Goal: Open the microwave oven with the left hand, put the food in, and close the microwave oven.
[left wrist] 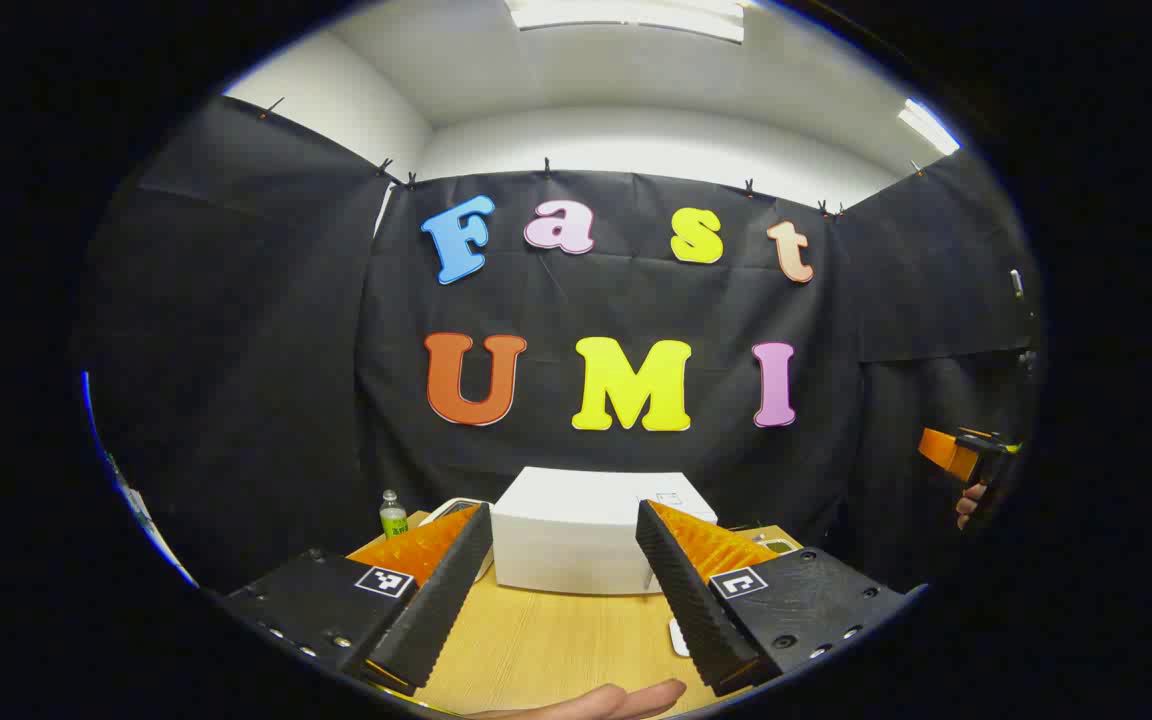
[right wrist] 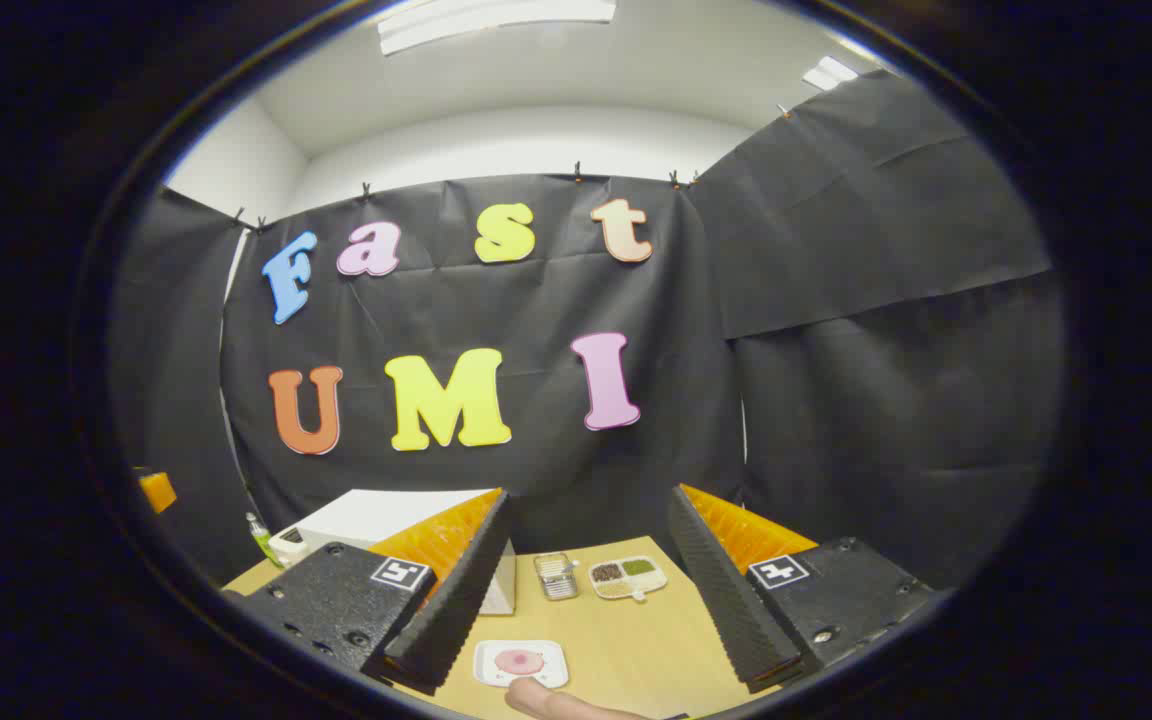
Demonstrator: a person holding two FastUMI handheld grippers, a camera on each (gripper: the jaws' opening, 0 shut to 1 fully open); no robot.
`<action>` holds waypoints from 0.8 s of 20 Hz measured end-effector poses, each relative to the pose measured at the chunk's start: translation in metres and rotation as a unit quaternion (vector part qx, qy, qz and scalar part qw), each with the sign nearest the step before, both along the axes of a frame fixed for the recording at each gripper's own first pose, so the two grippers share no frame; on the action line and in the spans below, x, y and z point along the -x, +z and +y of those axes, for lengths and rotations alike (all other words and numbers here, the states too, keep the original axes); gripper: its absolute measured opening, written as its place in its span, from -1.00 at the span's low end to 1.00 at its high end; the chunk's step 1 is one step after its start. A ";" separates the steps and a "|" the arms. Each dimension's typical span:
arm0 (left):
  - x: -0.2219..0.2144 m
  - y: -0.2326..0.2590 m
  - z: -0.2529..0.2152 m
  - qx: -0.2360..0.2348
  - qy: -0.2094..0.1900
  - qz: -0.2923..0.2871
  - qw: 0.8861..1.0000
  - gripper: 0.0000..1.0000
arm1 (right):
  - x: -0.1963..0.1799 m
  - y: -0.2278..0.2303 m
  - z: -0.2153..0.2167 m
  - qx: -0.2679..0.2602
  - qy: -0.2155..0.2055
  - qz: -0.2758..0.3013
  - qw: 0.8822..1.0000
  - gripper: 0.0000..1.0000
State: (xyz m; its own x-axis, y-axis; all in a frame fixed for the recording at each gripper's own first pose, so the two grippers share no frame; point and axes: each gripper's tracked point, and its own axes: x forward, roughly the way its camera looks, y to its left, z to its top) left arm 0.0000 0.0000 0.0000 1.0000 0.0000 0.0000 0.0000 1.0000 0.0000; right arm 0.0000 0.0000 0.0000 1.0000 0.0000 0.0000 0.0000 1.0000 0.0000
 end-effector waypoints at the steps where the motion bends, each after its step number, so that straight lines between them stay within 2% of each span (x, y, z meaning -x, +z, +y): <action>1: 0.002 0.002 0.001 -0.001 0.000 -0.004 1.000 0.84 | 0.000 0.001 -0.001 0.000 0.000 0.000 1.000 1.00; 5: 0.006 0.005 0.004 -0.001 0.008 -0.009 1.000 0.84 | 0.008 0.002 0.000 0.008 0.009 0.002 1.000 1.00; 6: 0.008 0.004 0.003 0.000 0.008 -0.008 1.000 0.84 | 0.009 0.002 -0.001 0.011 0.011 0.000 1.000 0.84; 7: 0.008 0.002 0.002 0.001 0.006 -0.007 1.000 0.84 | 0.010 0.003 -0.001 0.012 0.013 -0.001 1.000 0.84; 8: 0.007 0.003 0.003 0.002 0.006 -0.010 1.000 0.84 | 0.012 0.004 0.000 0.010 0.016 -0.002 1.000 1.00; 16: -0.005 -0.004 0.003 0.008 0.002 -0.017 1.000 0.84 | 0.021 -0.001 0.006 -0.006 0.040 -0.002 0.999 1.00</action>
State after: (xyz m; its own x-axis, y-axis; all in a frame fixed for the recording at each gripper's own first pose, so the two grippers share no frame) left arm 0.0051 0.0026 -0.0043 0.9994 0.0046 0.0333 -0.0041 0.9999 -0.0152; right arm -0.0210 0.0059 -0.0007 0.9968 0.0800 0.0043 -0.0800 0.9967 0.0120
